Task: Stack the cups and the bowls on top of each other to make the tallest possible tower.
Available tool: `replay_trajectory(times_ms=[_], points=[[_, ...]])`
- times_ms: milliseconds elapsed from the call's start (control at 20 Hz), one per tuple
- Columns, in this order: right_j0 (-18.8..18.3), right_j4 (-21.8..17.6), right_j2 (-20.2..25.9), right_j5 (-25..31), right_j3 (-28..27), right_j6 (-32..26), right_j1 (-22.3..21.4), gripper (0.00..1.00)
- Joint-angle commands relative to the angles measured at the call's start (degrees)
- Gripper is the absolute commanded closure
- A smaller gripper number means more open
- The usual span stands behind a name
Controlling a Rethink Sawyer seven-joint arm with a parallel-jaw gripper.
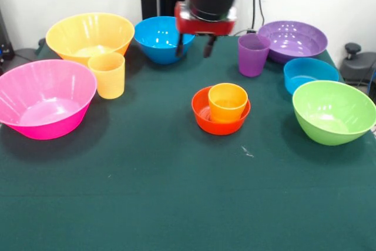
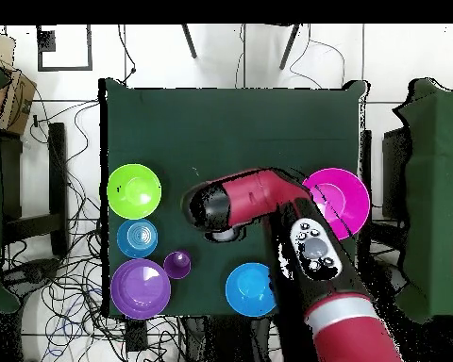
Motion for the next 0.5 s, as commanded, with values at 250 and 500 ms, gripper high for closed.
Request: replay_trajectory(times_ms=[250, 500], points=[[-3.75, -3.2, 4.71, -11.94, 8.08, -5.82, 5.65, 0.0], [-6.19, -2.58, 5.75, -15.33, 9.68, -5.96, 8.28, 0.0]])
